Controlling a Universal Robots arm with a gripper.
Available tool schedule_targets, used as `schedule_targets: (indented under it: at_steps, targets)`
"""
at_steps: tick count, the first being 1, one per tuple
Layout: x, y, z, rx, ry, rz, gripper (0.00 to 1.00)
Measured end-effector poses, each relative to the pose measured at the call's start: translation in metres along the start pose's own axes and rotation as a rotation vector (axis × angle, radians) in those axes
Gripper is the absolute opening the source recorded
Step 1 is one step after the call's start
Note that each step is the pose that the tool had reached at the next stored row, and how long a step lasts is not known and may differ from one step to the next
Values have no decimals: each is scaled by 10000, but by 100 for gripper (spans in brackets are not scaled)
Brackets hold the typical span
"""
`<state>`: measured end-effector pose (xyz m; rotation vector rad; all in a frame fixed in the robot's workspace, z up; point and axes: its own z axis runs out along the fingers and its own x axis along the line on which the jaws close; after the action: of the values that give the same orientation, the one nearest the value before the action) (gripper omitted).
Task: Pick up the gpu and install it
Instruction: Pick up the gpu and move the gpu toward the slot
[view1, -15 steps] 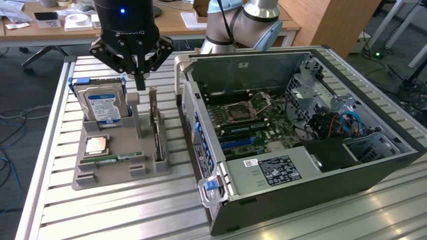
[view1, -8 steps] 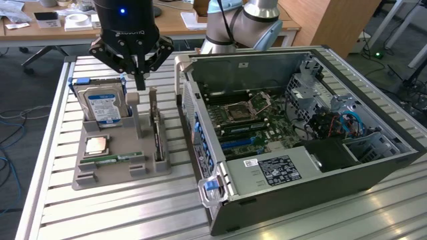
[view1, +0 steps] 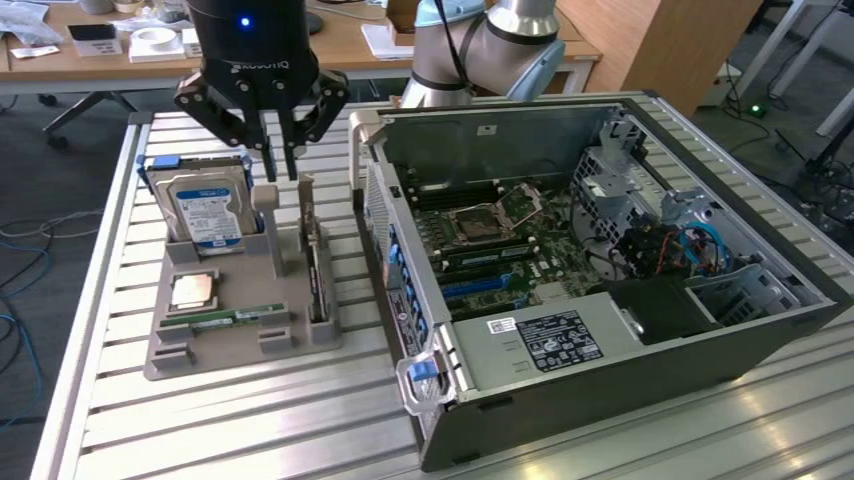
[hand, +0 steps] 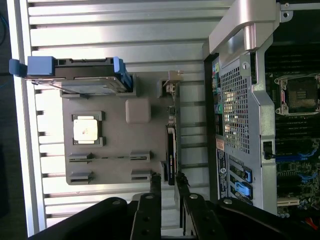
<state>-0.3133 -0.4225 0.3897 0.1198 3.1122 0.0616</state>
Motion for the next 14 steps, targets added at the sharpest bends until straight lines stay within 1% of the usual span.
schedule_targets:
  at_steps: [2, 5, 6, 9, 10, 14]
  targets:
    - [0, 0, 0, 0, 0, 0, 35]
    - [0, 0, 0, 0, 0, 0, 35]
    - [0, 0, 0, 0, 0, 0, 42]
    - [0, 0, 3, -7, 1, 0, 42]
    - [1, -1, 13, -21, 0, 1, 42]
    - [2, -3, 80, -34, 3, 1, 42]
